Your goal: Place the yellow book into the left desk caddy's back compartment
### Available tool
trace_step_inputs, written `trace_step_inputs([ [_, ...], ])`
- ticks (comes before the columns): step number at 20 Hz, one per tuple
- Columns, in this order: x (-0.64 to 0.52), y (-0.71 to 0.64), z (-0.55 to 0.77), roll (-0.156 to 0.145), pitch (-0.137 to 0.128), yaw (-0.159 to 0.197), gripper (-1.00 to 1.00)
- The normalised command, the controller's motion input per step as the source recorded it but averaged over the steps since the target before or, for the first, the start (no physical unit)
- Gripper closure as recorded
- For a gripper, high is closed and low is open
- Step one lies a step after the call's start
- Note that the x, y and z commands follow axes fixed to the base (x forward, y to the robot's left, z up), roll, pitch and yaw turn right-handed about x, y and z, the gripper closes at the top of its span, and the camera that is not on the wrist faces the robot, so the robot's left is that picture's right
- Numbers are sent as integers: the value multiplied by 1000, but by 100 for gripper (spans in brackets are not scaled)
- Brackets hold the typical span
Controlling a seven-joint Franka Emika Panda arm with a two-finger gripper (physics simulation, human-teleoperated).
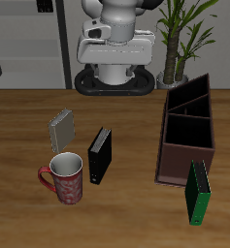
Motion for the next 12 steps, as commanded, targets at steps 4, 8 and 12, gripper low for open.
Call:
trace_step_inputs([
  [4, -47, -429, -172, 11, 19, 5, -100],
  [8, -119, -502, -107, -13, -14, -5, -100],
  [12, -204, -754, -164, -59, -27, -33, -100],
])
